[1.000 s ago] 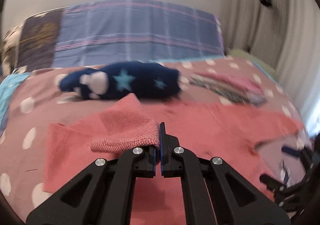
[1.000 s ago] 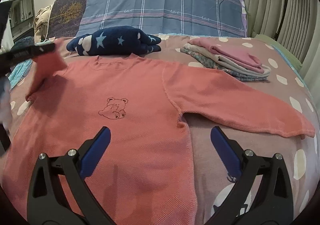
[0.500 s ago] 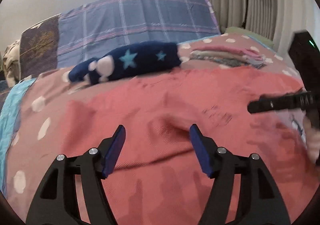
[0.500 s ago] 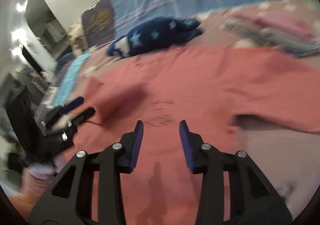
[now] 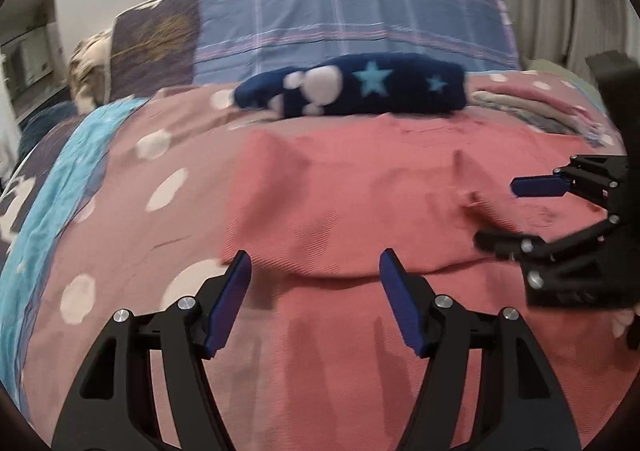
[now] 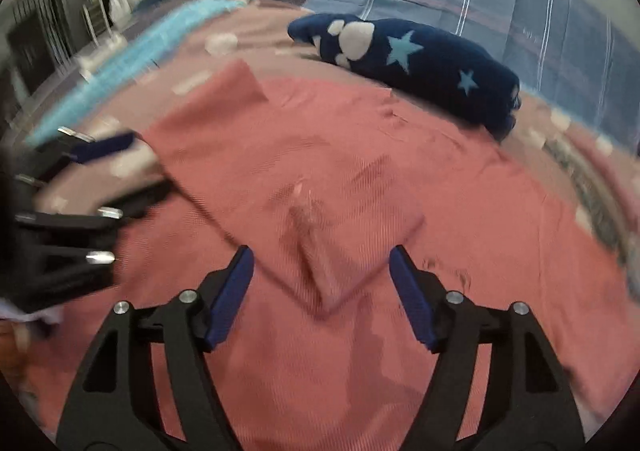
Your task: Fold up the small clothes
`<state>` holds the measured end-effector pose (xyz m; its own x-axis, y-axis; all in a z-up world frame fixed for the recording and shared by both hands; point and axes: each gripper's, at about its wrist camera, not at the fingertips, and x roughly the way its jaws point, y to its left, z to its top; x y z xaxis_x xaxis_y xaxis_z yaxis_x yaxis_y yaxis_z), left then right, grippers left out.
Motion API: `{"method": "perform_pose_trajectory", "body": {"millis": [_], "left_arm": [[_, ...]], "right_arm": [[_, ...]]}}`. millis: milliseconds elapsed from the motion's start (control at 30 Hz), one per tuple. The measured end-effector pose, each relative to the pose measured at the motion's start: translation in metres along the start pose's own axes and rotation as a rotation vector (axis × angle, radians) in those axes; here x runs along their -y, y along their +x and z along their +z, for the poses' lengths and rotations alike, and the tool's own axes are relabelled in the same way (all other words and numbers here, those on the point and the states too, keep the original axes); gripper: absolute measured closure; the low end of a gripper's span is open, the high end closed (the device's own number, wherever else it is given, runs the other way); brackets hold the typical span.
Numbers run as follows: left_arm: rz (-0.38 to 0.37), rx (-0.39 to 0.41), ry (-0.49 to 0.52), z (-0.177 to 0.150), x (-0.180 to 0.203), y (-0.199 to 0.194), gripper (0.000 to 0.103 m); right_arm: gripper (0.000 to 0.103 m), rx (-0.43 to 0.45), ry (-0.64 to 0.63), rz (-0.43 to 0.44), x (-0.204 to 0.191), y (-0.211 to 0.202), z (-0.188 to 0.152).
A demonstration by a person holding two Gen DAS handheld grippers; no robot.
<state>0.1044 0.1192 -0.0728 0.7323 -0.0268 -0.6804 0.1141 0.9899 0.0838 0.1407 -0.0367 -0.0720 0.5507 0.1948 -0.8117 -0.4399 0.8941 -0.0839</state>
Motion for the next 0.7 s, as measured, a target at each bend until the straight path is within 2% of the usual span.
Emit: {"method": "perform_pose_trajectory", "body": {"millis": [67,100,133,233,300,367,400,433,500,567,633,700], "left_arm": [[0.031,-0.015,0.002,-0.005,-0.006,0.003,0.036],[0.046,-0.026,0.004,-0.007,-0.009,0.005,0.036],[0.047,-0.03,0.003,-0.009,-0.011,0.006,0.036],[0.035,-0.044,-0.009,-0.012,-0.016,0.011,0.036],[0.027,-0.052,-0.002,-0.013,-0.015,0.016,0.036],[0.032,-0.071,0.016,-0.015,-0.011,0.022,0.036],[0.038,-0.082,0.022,-0.015,-0.009,0.024,0.036],[0.045,-0.092,0.025,-0.016,-0.008,0.027,0.036],[0.054,-0.097,0.017,-0.016,-0.009,0.027,0.036],[0.061,-0.098,0.001,-0.016,-0.013,0.027,0.036],[0.067,-0.11,-0.029,-0.015,-0.02,0.03,0.036],[0.074,-0.12,-0.056,-0.012,-0.026,0.036,0.034]], "right_arm": [[0.056,-0.005,0.01,-0.063,0.005,0.017,0.002],[0.08,-0.007,0.039,-0.062,0.013,0.02,0.002],[0.089,-0.009,0.145,-0.013,0.033,0.016,-0.001],[0.089,0.023,0.448,0.126,0.093,-0.009,-0.028],[0.081,0.025,0.59,0.196,0.126,-0.023,-0.053],[0.081,-0.004,0.726,0.297,0.156,-0.029,-0.081],[0.078,-0.009,0.754,0.325,0.163,-0.03,-0.087],[0.069,-0.02,0.79,0.353,0.171,-0.028,-0.095],[0.058,-0.037,0.811,0.385,0.174,-0.026,-0.099],[0.057,-0.046,0.8,0.426,0.17,-0.016,-0.092],[0.048,-0.058,0.77,0.453,0.159,-0.002,-0.076],[0.046,-0.068,0.72,0.465,0.147,0.015,-0.058]]}}
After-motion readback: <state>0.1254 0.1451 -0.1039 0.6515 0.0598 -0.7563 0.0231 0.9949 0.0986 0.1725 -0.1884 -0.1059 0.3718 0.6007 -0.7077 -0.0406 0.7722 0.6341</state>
